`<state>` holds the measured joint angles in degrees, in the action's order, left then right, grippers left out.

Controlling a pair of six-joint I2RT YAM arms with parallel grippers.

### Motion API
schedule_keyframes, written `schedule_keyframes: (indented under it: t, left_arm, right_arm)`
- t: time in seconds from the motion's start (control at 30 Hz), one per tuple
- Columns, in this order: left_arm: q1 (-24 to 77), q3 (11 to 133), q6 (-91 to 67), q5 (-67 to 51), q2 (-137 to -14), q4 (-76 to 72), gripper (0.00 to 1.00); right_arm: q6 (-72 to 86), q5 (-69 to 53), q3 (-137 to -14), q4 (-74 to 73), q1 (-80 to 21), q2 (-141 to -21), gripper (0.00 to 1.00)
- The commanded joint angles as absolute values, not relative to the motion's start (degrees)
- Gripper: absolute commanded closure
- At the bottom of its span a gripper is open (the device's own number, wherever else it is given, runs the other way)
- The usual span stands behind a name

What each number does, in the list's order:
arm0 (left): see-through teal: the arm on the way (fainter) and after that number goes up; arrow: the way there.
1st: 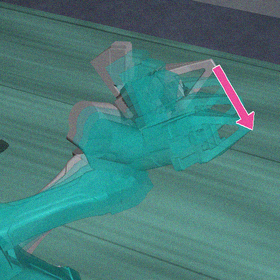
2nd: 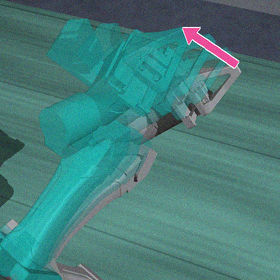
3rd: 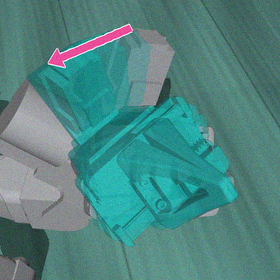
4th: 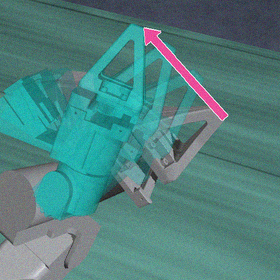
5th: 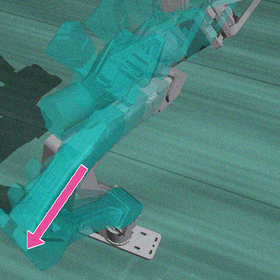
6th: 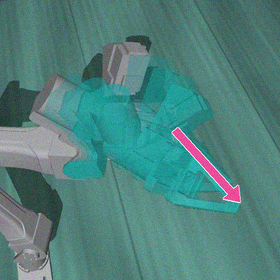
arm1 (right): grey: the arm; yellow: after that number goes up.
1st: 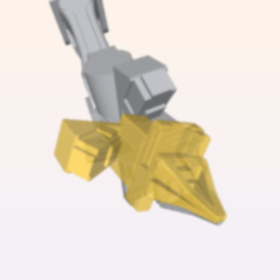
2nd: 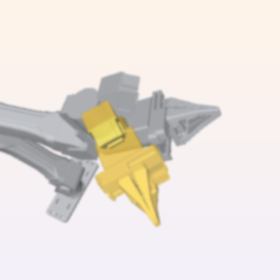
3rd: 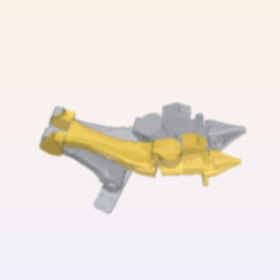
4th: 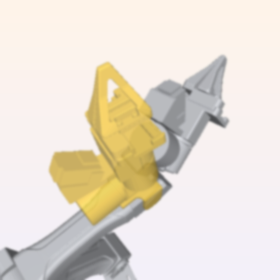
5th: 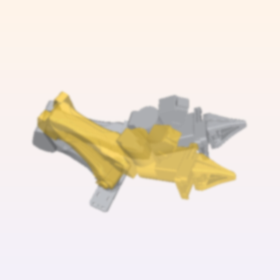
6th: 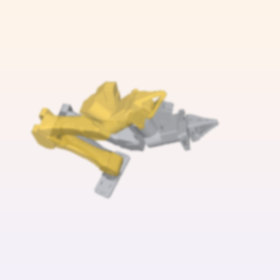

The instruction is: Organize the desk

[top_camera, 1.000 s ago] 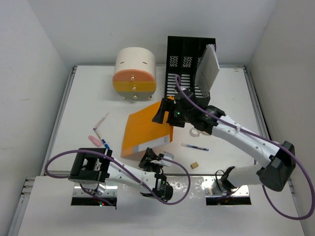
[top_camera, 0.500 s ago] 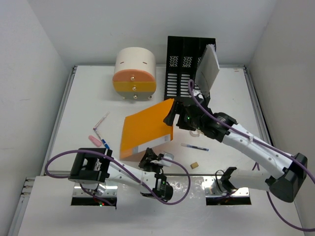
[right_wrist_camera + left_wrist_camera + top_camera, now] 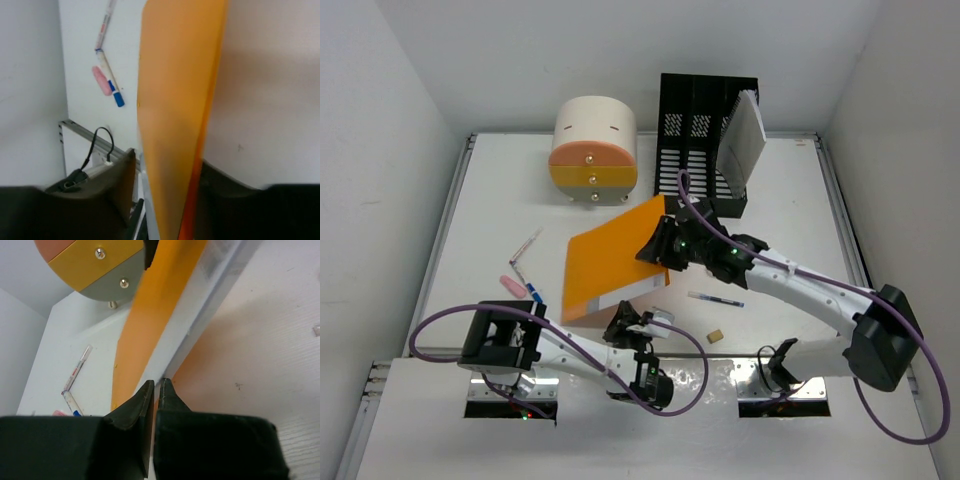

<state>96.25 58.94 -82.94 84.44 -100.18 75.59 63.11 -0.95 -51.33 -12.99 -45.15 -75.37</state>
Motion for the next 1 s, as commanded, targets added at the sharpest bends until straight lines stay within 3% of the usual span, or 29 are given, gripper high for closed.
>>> schedule_keyframes:
  t: [0.0, 0.07, 0.1, 0.23, 0.33, 0.57, 0.77, 0.93, 0.97]
  left_arm:
    - [95.62, 60.56, -83.85, 89.12, -97.65, 75.5, 1.0]
    - [95.54, 60.56, -83.76, 89.3, -97.39, 75.5, 1.0]
    - [95.45, 60.82, -83.67, 89.21, -97.3, 75.41, 1.0]
    - [95.01, 63.71, -81.22, 89.21, -93.89, 75.5, 0.5]
    - [95.45, 68.19, -79.12, 88.6, -88.8, 75.5, 0.4]
    - [99.58, 78.82, -70.14, 85.43, -77.62, 75.41, 0.39]
    - [99.84, 78.06, -66.8, 84.46, -71.19, 74.18, 0.41]
    - [99.76, 76.12, -67.32, 85.96, -72.59, 75.41, 0.5]
    - [99.76, 75.68, -68.37, 86.39, -72.95, 75.41, 0.56]
  right_arm:
    - [64.16, -3.52, -52.11, -5.89, -45.26, -73.04, 0.71]
    - [63.81, -2.73, -52.82, -6.85, -45.26, -72.51, 1.0]
    - [63.55, -2.46, -53.43, -8.07, -45.26, -72.34, 1.0]
    - [60.66, -0.18, -57.21, -14.75, -45.26, -71.81, 1.0]
    - [58.63, 2.11, -59.4, -17.83, -45.26, -71.63, 1.0]
    - [56.43, 3.43, -63.72, -20.04, -45.26, -71.46, 1.0]
    - [50.9, 4.92, -70.56, -25.74, -45.26, -71.19, 1.0]
    - [45.53, 9.04, -81.46, -34.61, -45.26, -70.14, 1.0]
    - [44.31, 9.49, -85.22, -37.15, -45.26, -69.96, 1.0]
